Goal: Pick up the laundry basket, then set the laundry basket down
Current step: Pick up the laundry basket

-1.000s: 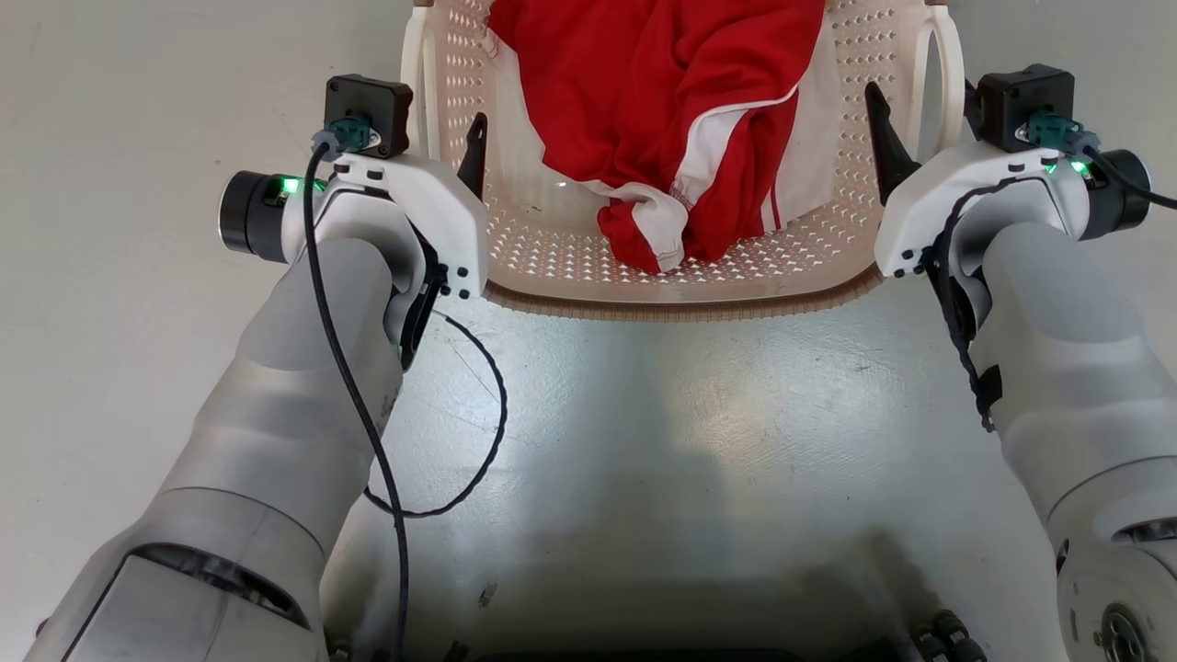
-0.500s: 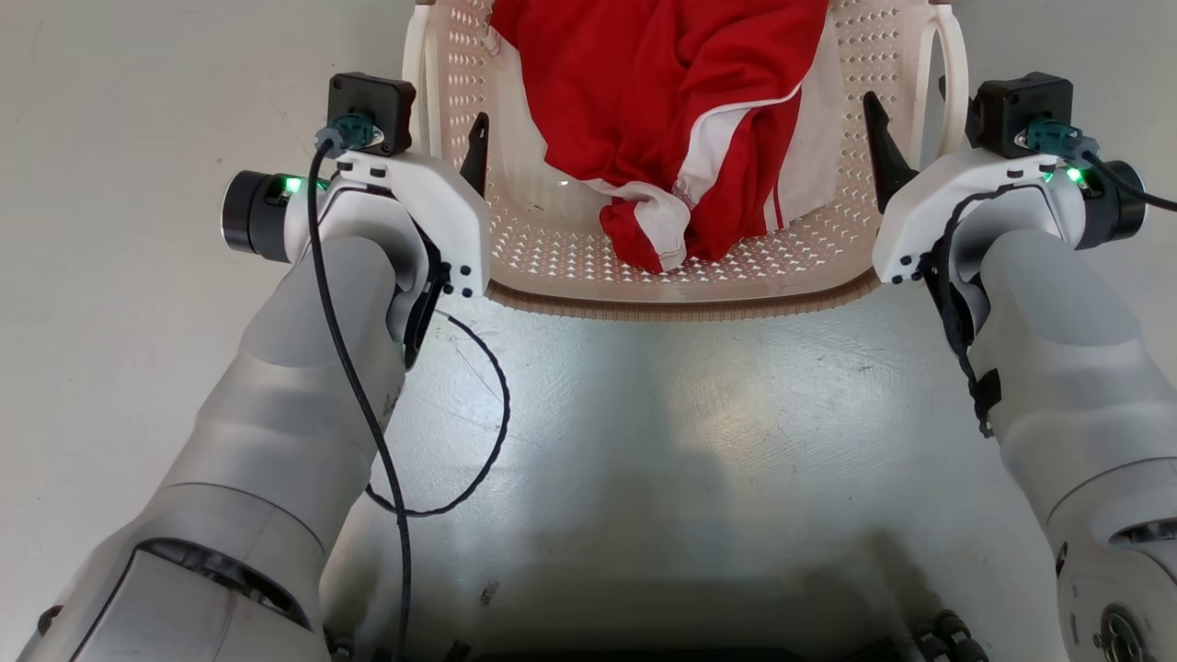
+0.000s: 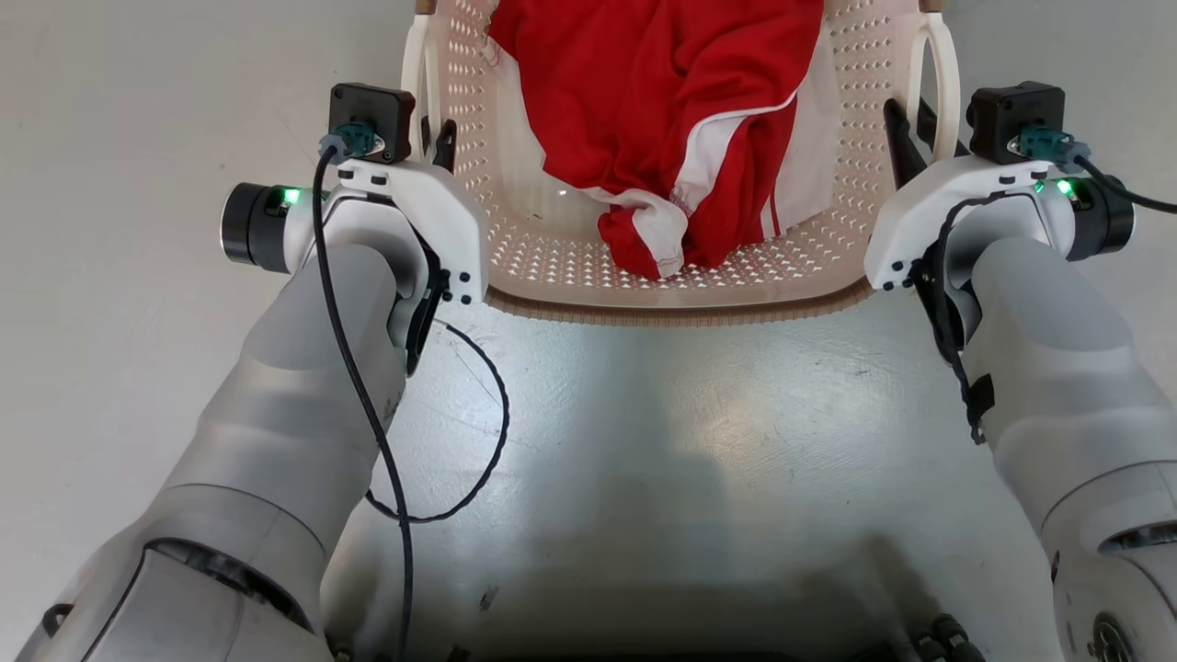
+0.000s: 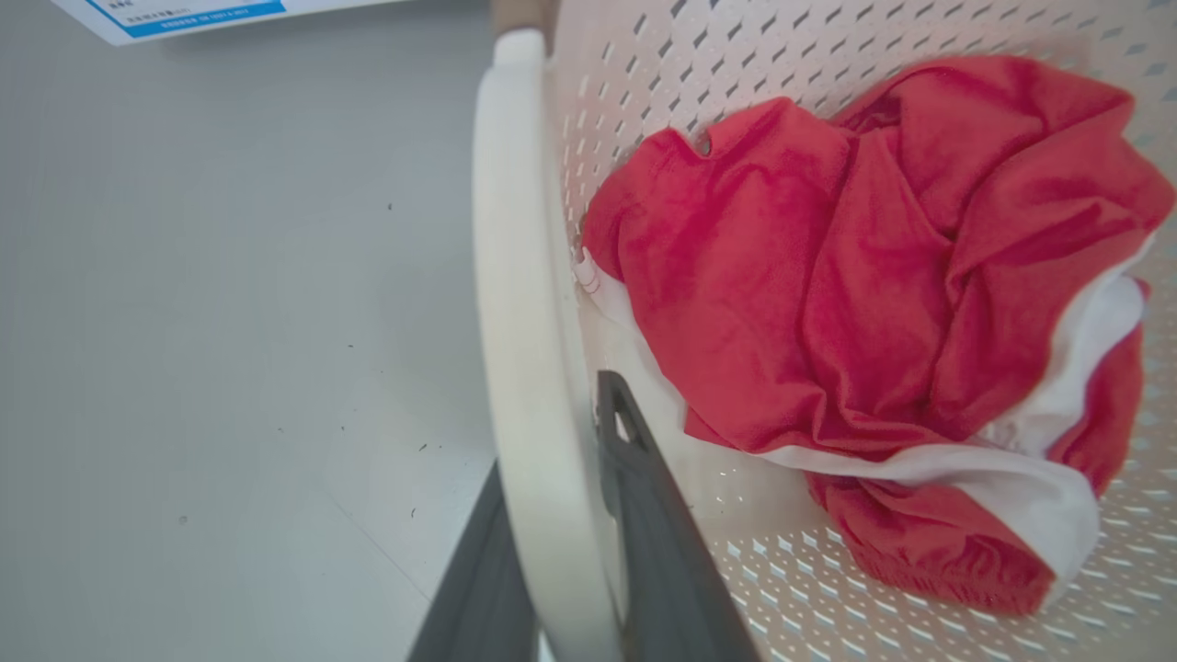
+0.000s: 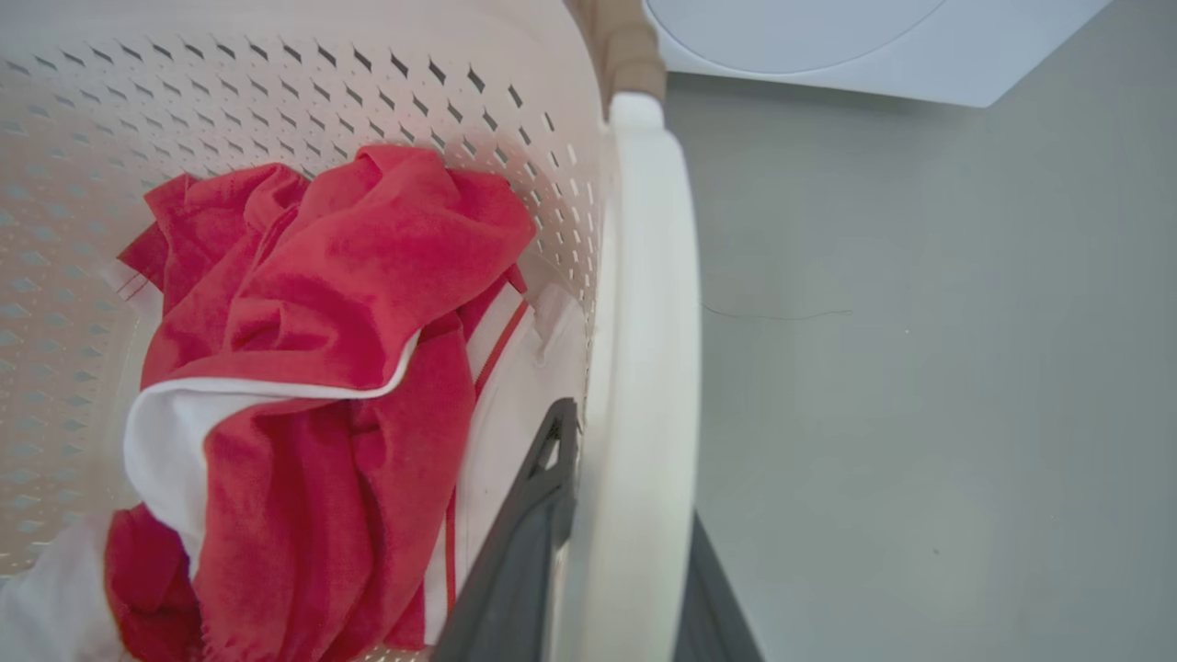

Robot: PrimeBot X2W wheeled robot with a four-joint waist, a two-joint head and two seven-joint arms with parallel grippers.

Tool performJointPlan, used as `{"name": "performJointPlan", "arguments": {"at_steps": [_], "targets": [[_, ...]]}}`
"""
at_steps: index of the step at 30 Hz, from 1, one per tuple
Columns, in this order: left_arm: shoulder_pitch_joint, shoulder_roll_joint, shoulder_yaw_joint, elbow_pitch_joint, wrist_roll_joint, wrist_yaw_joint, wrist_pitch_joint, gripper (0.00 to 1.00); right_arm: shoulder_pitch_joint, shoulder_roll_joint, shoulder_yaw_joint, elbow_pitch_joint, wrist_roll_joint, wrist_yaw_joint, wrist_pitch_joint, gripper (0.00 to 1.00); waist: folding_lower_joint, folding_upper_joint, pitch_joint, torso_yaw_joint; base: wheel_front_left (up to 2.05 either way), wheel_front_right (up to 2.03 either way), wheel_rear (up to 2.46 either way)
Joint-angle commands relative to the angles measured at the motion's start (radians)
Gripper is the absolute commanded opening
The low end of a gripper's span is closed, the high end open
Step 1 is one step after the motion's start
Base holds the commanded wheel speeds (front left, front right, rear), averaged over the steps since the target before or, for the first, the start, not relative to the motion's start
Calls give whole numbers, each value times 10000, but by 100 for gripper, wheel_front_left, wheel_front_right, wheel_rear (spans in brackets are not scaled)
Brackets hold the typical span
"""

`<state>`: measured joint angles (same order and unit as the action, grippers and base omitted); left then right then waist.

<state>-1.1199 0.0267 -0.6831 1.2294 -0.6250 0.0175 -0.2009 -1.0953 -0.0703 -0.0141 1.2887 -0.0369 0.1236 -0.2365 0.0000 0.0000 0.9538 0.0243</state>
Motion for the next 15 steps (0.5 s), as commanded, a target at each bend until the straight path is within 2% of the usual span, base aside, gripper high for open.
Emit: {"name": "performJointPlan", "arguments": {"at_steps": [1, 9, 15], "targets": [[-16, 235, 21, -78, 8, -23, -13, 0, 390, 200, 273, -37, -3, 71, 46, 0, 0, 0, -47, -9, 0, 0, 0], [540, 235, -288, 30, -329, 25, 117, 0, 912, 200, 1142, -8, 815, 71, 386, 0, 0, 0, -797, -79, 0, 0, 0], [1434, 235, -546, 212, -608, 53, 428, 0, 1677, 200, 2418, -141, 1833, 71, 788, 0, 0, 0, -1981, -251, 0, 0, 0]]}}
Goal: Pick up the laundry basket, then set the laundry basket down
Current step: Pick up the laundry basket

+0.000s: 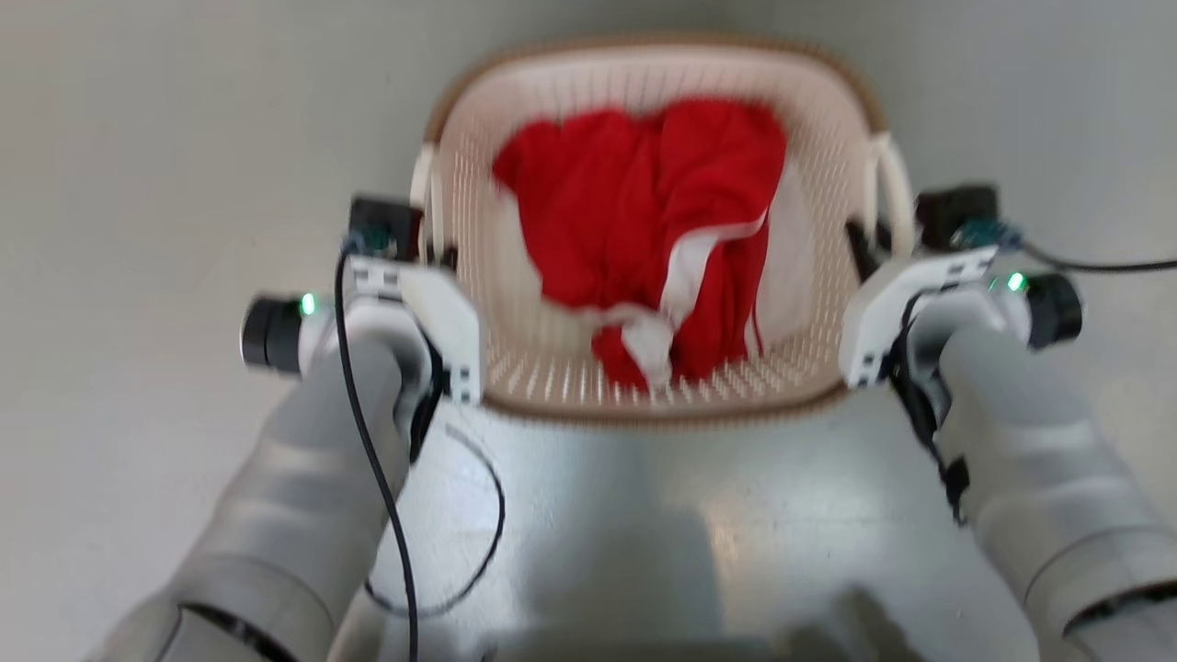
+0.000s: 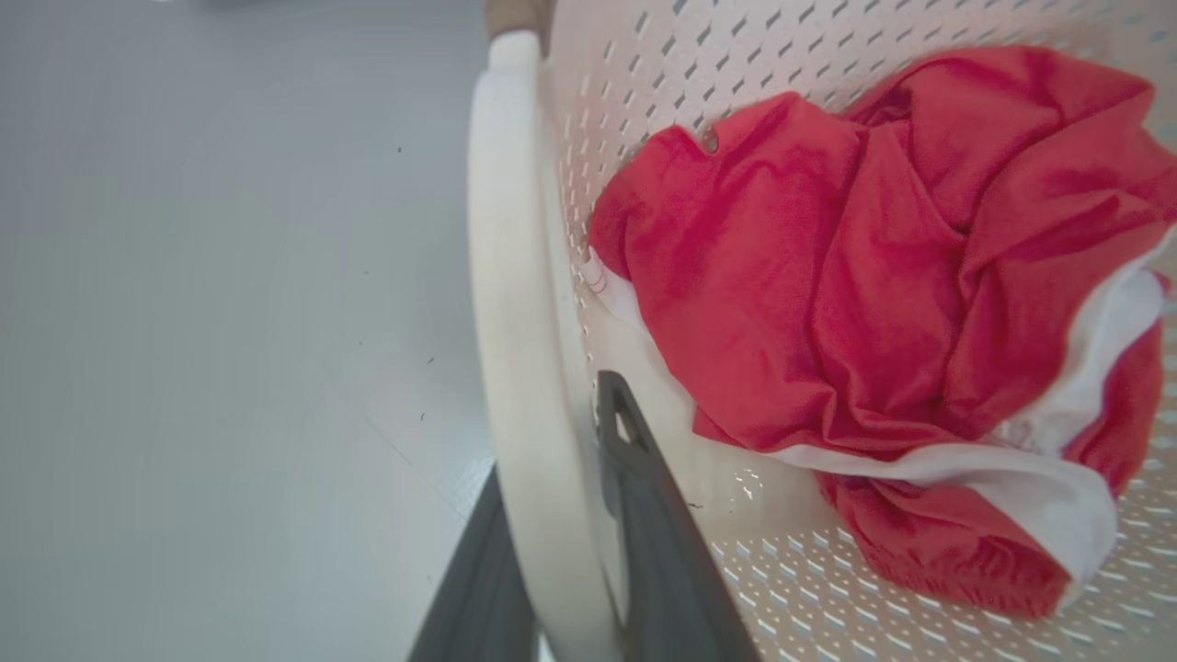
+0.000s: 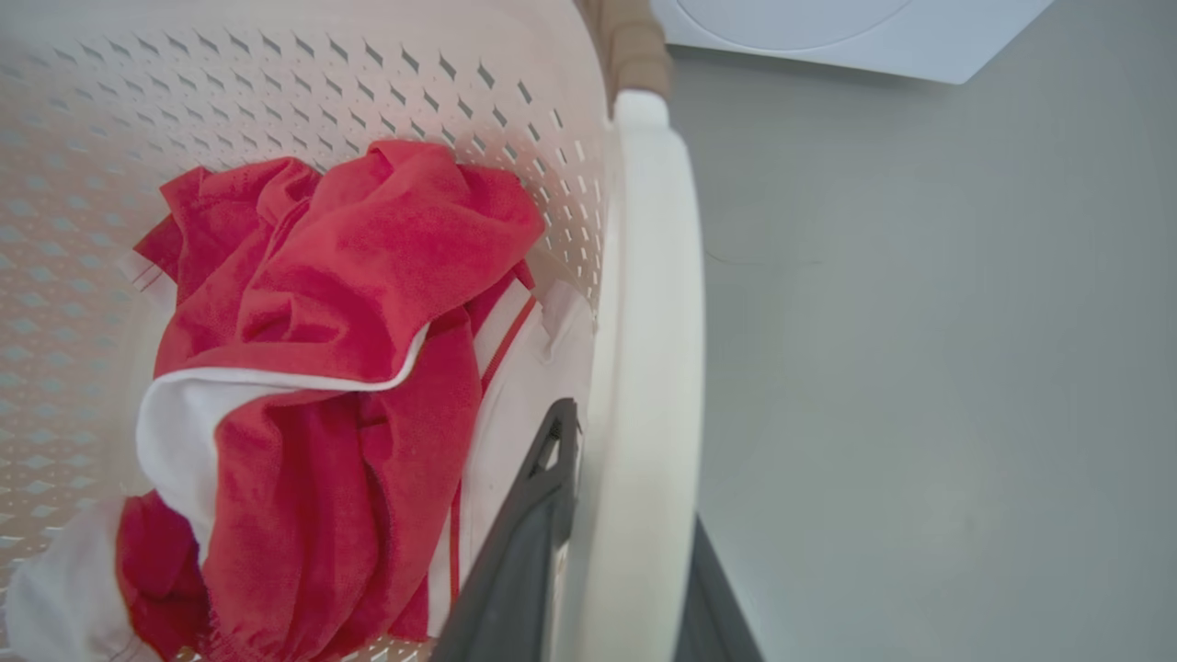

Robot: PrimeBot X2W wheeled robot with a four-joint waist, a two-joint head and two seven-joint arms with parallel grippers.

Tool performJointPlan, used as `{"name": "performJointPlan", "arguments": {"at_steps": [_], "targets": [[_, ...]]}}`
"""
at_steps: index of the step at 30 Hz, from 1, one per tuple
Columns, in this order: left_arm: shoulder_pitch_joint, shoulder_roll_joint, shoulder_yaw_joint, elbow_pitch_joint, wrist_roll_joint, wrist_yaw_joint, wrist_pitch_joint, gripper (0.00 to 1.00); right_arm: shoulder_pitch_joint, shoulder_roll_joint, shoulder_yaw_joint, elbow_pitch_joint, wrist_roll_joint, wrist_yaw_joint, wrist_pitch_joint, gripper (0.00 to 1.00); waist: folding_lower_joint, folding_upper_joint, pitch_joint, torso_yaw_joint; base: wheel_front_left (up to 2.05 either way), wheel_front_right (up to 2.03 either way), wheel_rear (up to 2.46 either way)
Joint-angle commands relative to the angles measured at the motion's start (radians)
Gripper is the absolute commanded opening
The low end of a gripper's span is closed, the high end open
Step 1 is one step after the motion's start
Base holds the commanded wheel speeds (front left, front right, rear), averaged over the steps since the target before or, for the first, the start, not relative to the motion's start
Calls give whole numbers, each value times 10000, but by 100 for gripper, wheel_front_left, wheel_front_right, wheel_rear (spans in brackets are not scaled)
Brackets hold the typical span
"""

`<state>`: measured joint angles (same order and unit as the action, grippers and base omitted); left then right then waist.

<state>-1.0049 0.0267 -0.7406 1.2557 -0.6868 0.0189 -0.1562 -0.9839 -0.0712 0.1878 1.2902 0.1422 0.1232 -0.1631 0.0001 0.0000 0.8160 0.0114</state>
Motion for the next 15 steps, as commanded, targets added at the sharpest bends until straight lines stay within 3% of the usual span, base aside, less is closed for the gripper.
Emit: {"name": "performJointPlan", "arguments": {"at_steps": [1, 15], "targets": [[472, 235, 15, -17, -63, 46, 55, 0, 732, 210, 642, -217, 221, 75, 177, 0, -1, 0, -857, -156, 0, 0, 0], [3325, 235, -507, -1, -916, 83, 853, 0, 3346, 210, 3443, -1240, 2508, 75, 1936, 0, -1, 0, -4955, -540, 0, 0, 0]]}}
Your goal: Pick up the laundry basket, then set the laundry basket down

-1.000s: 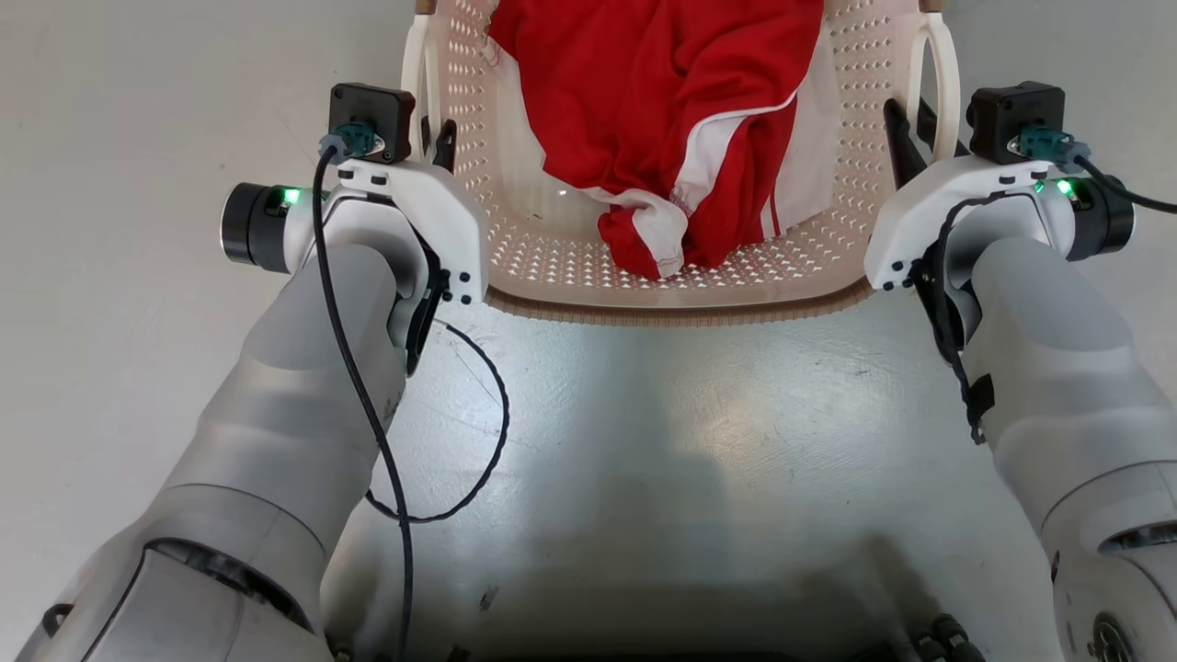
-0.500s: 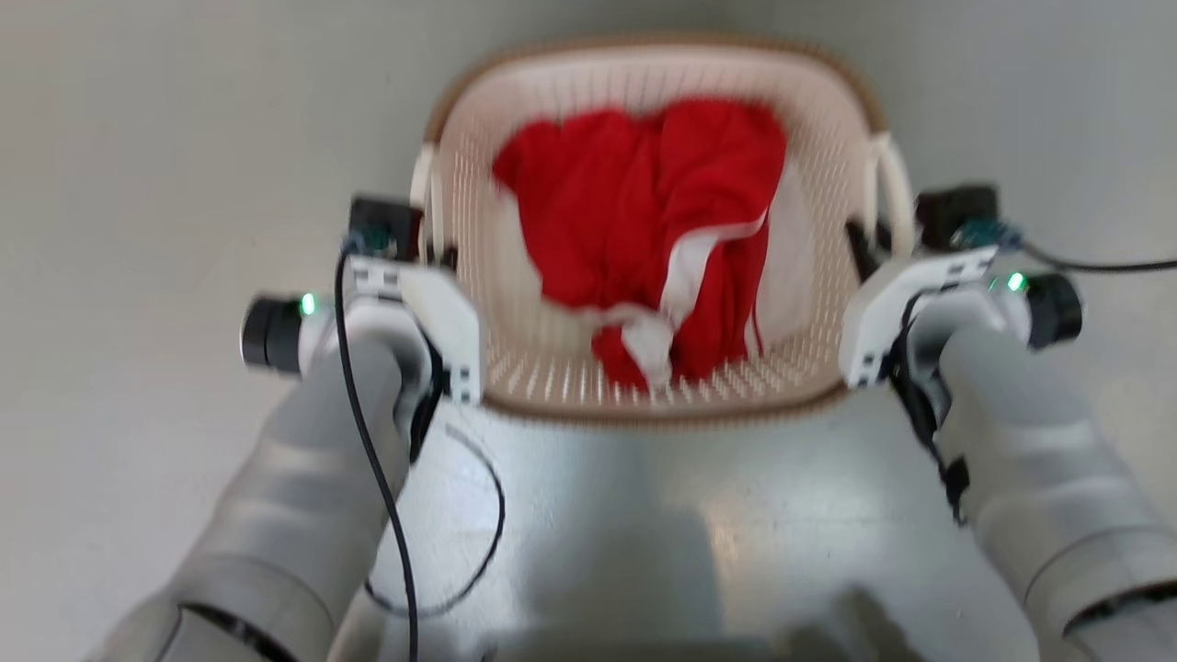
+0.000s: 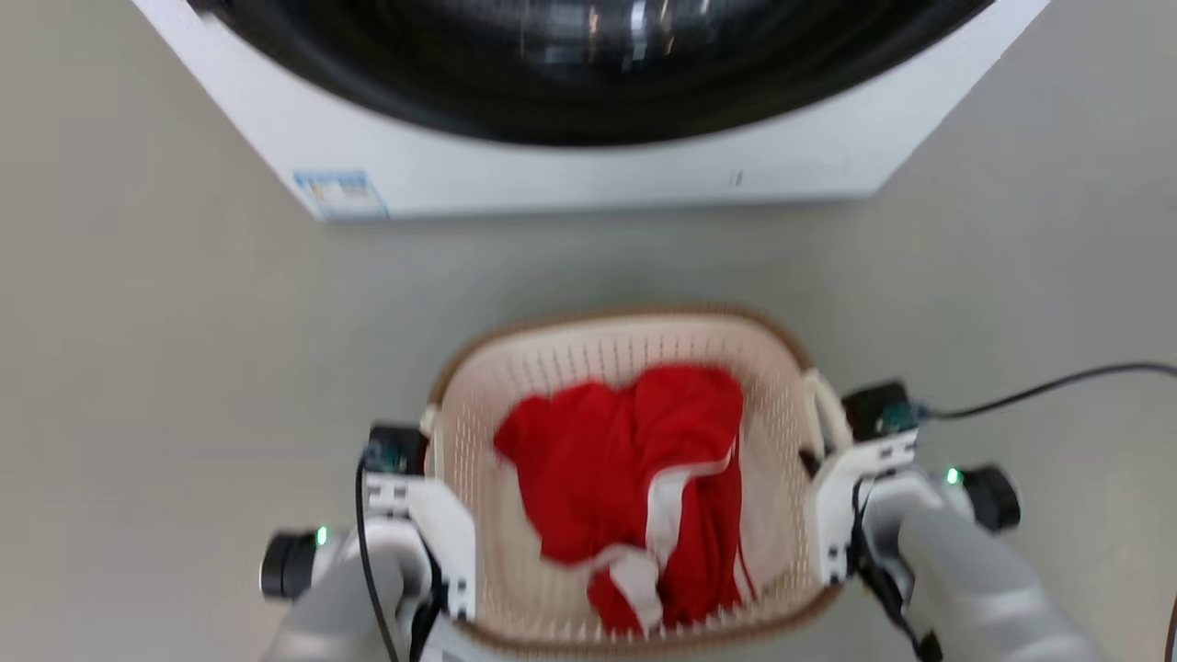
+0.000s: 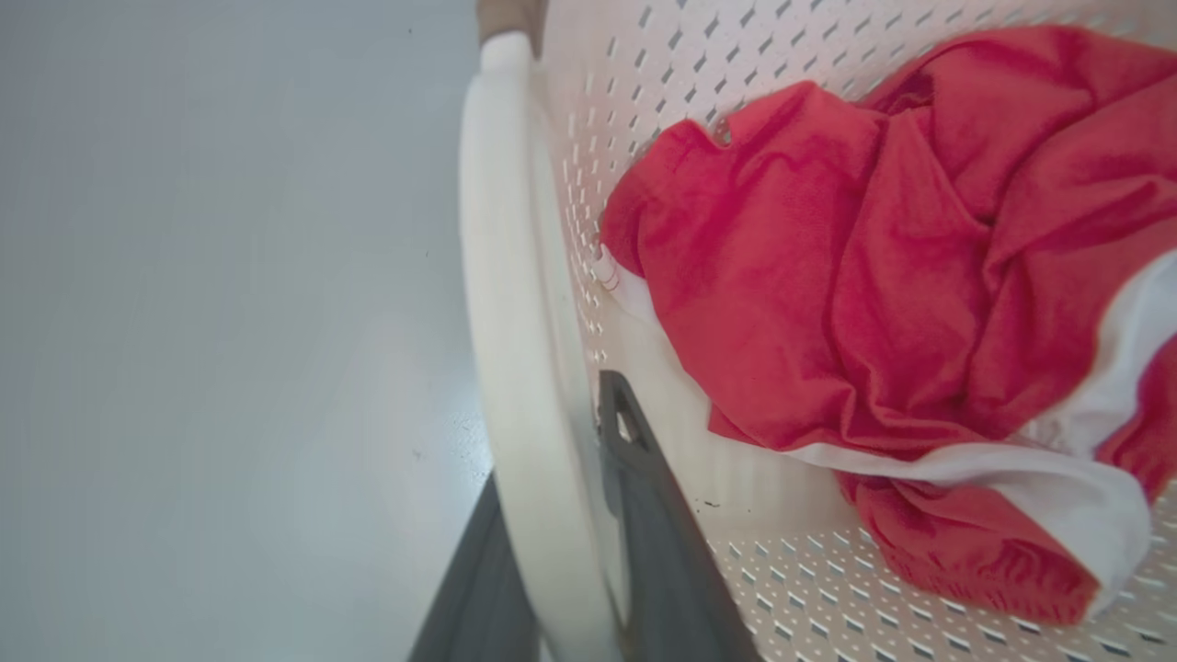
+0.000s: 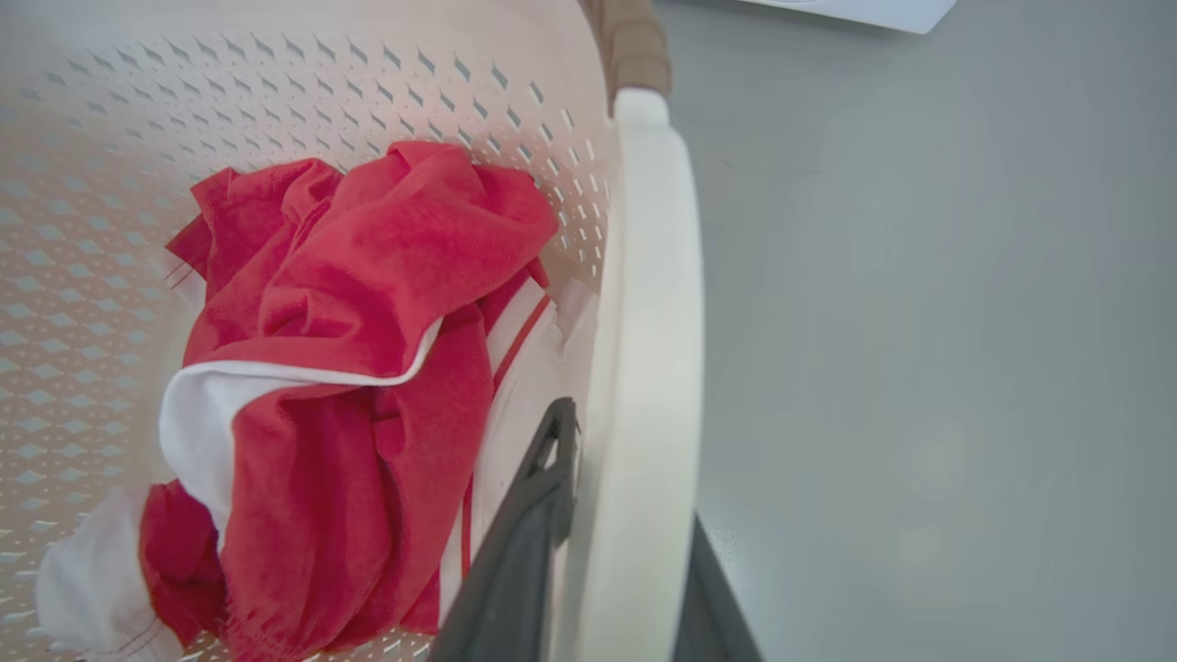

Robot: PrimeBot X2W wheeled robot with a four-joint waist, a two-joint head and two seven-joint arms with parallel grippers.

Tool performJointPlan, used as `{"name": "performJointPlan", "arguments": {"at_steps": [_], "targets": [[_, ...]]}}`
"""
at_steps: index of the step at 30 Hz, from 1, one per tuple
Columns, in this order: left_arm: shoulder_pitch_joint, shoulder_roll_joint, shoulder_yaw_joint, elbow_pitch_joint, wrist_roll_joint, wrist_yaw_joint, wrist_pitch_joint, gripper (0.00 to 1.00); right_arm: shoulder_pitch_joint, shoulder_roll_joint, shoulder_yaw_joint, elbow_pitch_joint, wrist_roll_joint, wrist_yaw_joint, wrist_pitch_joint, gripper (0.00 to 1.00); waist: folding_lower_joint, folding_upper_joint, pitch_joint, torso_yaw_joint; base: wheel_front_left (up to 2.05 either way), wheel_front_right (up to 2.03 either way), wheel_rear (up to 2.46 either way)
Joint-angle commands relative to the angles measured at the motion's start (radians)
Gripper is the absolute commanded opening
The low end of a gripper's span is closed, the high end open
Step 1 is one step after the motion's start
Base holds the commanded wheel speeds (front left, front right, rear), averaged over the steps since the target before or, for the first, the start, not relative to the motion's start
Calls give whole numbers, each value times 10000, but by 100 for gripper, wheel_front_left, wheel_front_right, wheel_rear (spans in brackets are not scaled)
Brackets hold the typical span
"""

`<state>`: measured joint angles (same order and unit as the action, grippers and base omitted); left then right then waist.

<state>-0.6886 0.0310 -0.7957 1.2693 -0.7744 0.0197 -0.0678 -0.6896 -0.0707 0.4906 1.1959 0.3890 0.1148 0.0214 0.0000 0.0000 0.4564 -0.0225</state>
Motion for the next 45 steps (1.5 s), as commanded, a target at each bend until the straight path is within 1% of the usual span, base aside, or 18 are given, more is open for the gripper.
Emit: {"name": "performJointPlan", "arguments": {"at_steps": [1, 5, 6, 12, 17, 25, 35, 45], "targets": [[336, 193, -20, -163, -83, 79, 22, 0, 563, 204, 591, -351, 142, 159, 195, 0, 0, 0, -1634, -217, 0, 0, 0], [971, 193, -311, -298, -219, 130, 262, 0, 1156, 204, 1184, -469, 439, 159, 489, 0, 0, 0, -2618, -236, 0, 0, 0], [971, 193, -311, -298, -219, 130, 262, 0, 1156, 204, 1184, -469, 439, 159, 489, 0, 0, 0, -2618, -236, 0, 0, 0], [1867, 193, -845, -671, -393, 206, 580, 0, 2084, 204, 1700, -444, 794, 159, 734, 0, 0, 0, -3755, -177, 0, 0, 0], [2404, 193, -1159, -903, -590, 352, 690, 0, 2649, 204, 2023, -505, 1054, 159, 887, 0, 0, 0, -4286, -132, 0, 0, 0], [2664, 193, -1517, -1101, -835, 489, 654, 0, 2826, 204, 2248, -517, 1291, 159, 977, 0, 0, 0, -4502, -17, 0, 0, 0], [2650, 193, -1749, -983, -1161, 474, 619, 0, 2797, 204, 2362, -424, 1512, 159, 905, 0, 0, 0, -4662, 45, 0, 0, 0], [2616, 193, -1958, -953, -1441, 556, 524, 0, 2758, 204, 2391, -219, 1642, 159, 791, 0, 0, 0, -4748, 129, 0, 0, 0]]}}
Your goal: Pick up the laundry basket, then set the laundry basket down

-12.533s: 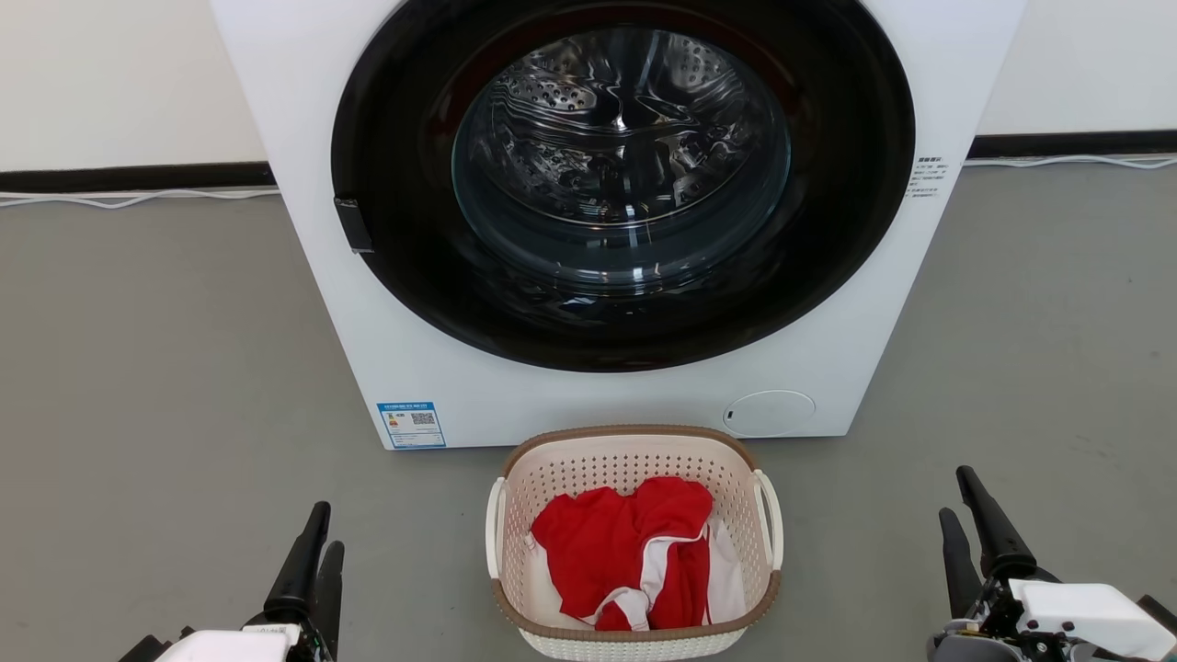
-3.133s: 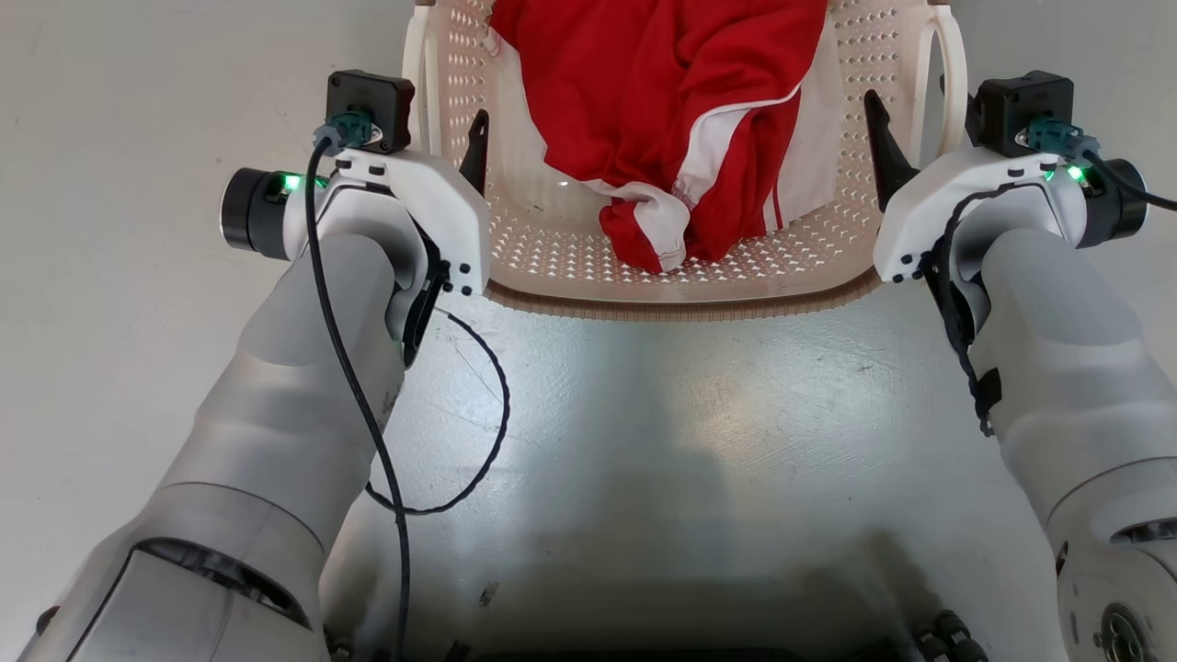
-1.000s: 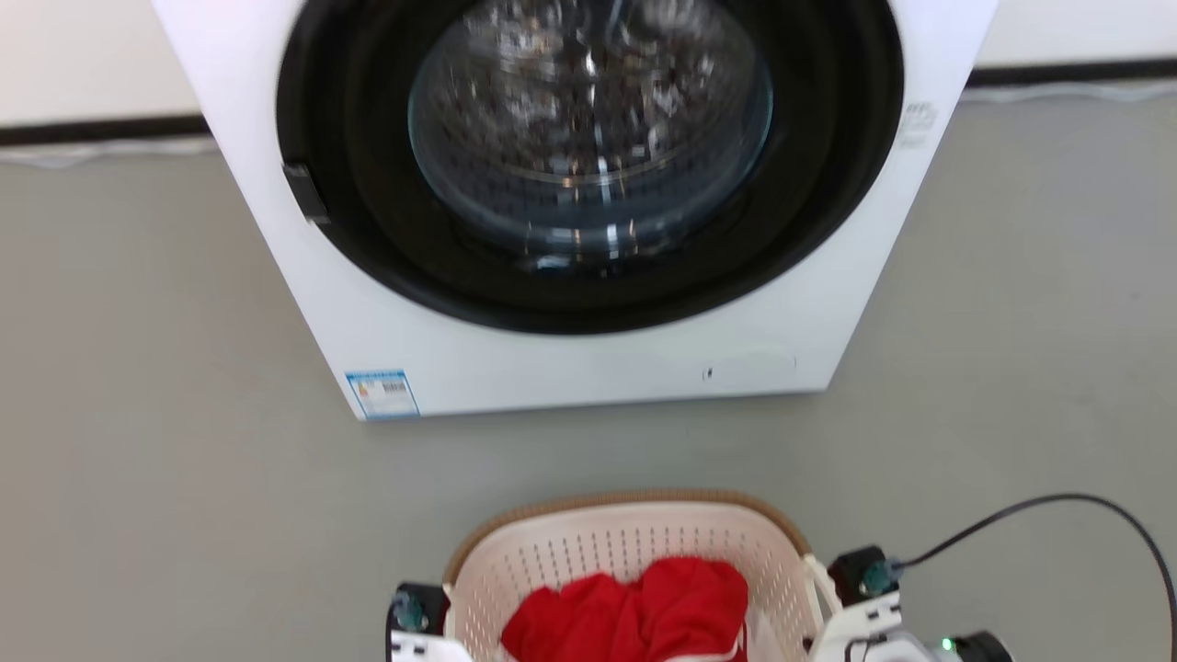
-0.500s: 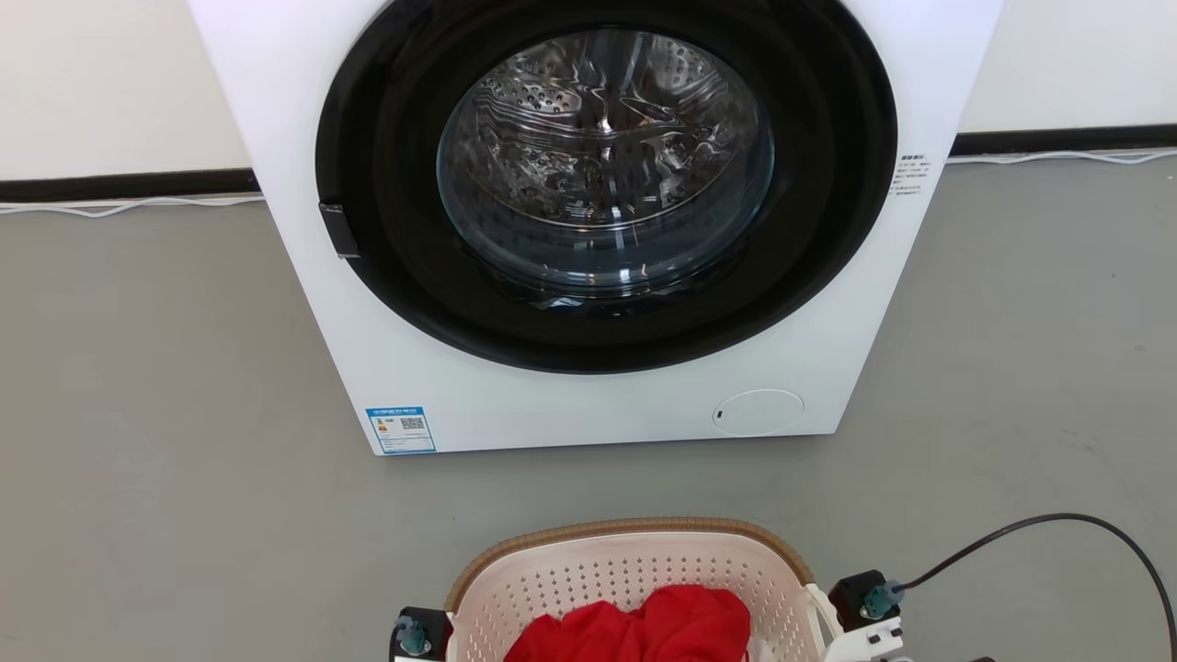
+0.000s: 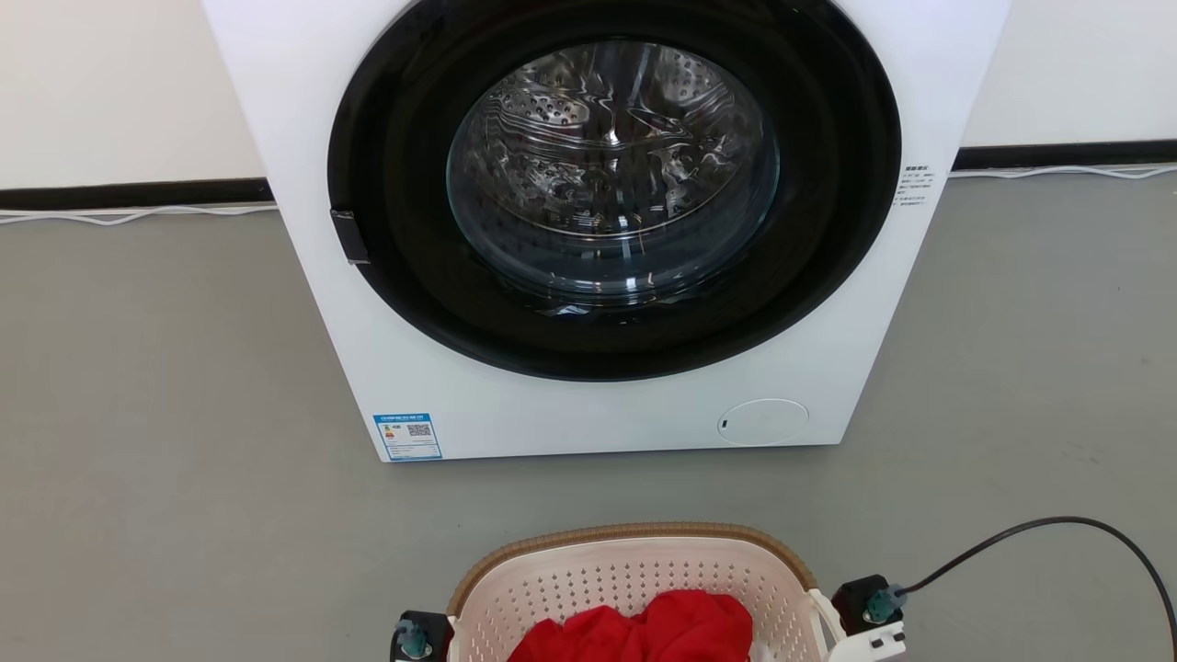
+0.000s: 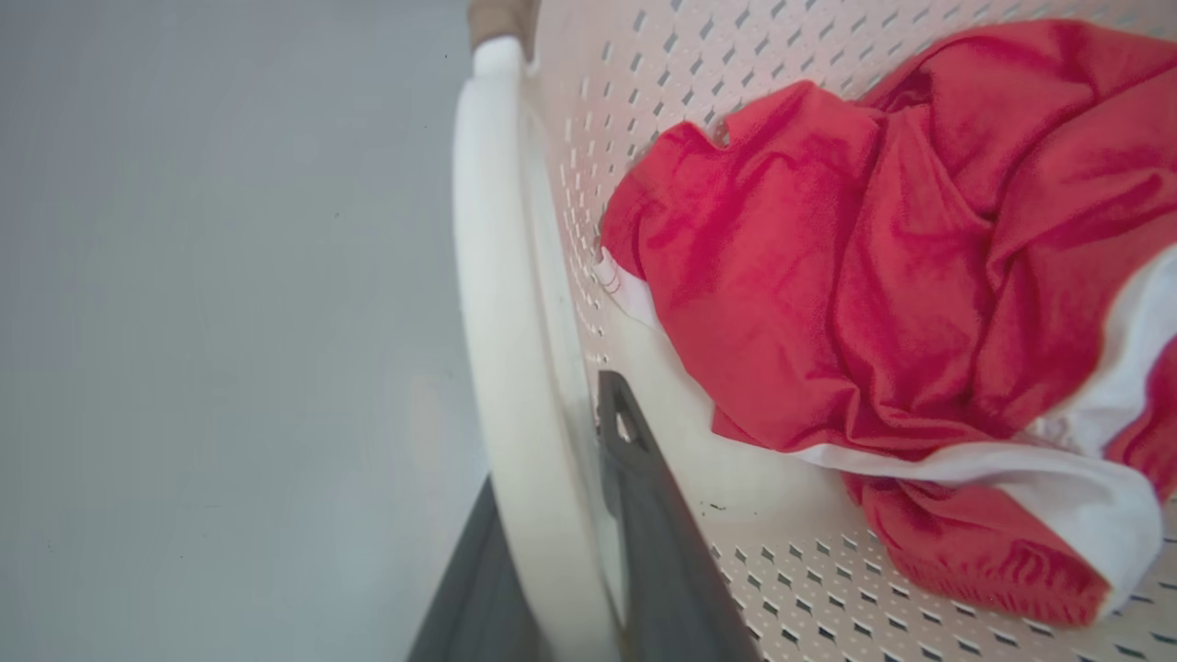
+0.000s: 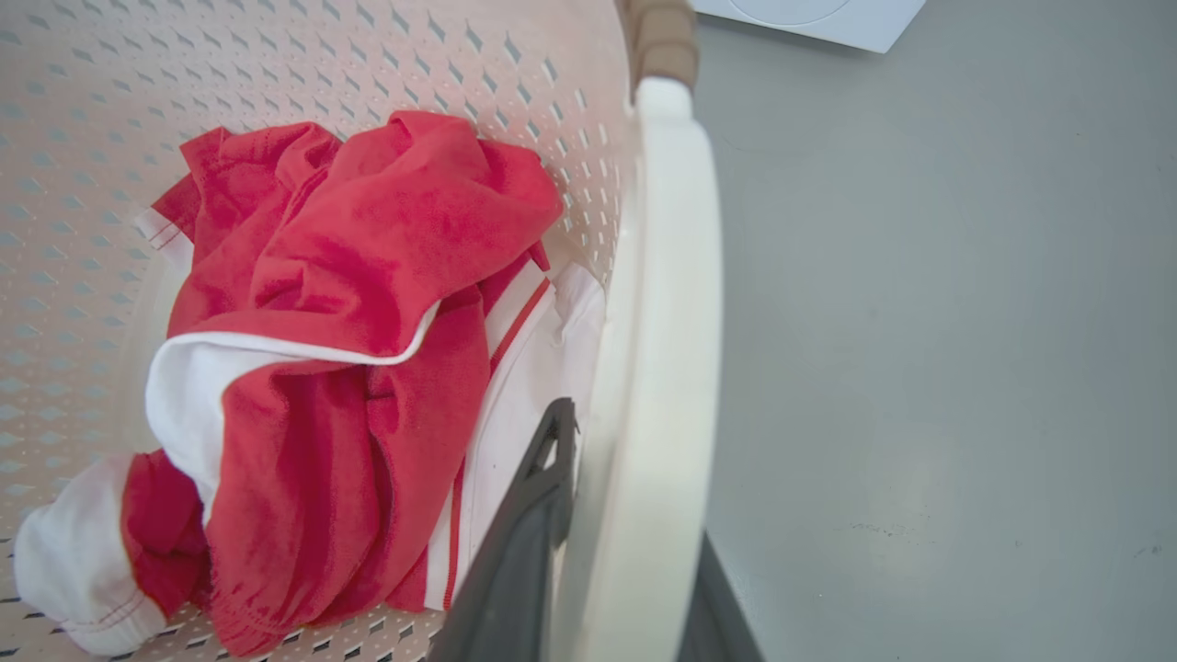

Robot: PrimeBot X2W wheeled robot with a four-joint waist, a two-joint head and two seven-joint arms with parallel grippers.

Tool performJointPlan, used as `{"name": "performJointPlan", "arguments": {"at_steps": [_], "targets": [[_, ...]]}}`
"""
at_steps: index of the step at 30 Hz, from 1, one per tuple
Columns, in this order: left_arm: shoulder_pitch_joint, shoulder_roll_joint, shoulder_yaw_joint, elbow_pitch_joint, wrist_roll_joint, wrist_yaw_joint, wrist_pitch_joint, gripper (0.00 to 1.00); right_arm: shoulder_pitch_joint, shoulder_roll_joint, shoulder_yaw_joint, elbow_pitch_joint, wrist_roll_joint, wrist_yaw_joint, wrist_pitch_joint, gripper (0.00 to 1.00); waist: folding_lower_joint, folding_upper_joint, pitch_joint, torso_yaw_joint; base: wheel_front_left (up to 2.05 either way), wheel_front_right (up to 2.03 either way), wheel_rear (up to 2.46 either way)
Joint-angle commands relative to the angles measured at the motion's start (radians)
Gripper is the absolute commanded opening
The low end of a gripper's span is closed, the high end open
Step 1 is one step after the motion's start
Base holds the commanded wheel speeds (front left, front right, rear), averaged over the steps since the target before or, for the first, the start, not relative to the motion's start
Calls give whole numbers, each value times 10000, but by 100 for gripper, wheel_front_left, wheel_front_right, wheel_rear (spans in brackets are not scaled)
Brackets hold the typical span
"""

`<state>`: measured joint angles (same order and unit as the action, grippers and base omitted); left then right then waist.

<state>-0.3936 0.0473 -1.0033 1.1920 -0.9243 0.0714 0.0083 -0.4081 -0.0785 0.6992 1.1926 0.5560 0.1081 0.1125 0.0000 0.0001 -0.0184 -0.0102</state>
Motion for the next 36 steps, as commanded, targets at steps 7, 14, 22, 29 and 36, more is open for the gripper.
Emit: {"name": "performJointPlan", "arguments": {"at_steps": [7, 14, 22, 29, 36], "targets": [[-348, 30, -5, -146, -103, 25, -247, 0, -79, 283, 362, -171, 43, 226, -141, 0, 0, -1, 43, 44, 0, 0, 0], [-353, 30, -153, -124, -279, 24, -275, 0, -131, 283, 396, -88, 79, 226, -187, 0, 0, -1, 73, 23, 0, 0, 0], [-368, 30, -352, -73, -465, 67, -272, 0, -135, 283, 443, -51, 156, 226, -213, 0, 0, -1, 71, -16, 0, 0, 0], [-383, 29, -502, -29, -586, 87, -288, 0, -155, 283, 483, -32, 215, 226, -226, 0, 0, -1, 53, -55, 0, 0, 0], [-420, 29, -633, -28, -721, 92, -278, 0, -191, 283, 495, 39, 268, 226, -223, 0, 0, -1, 74, -60, 0, 0, 0]]}}
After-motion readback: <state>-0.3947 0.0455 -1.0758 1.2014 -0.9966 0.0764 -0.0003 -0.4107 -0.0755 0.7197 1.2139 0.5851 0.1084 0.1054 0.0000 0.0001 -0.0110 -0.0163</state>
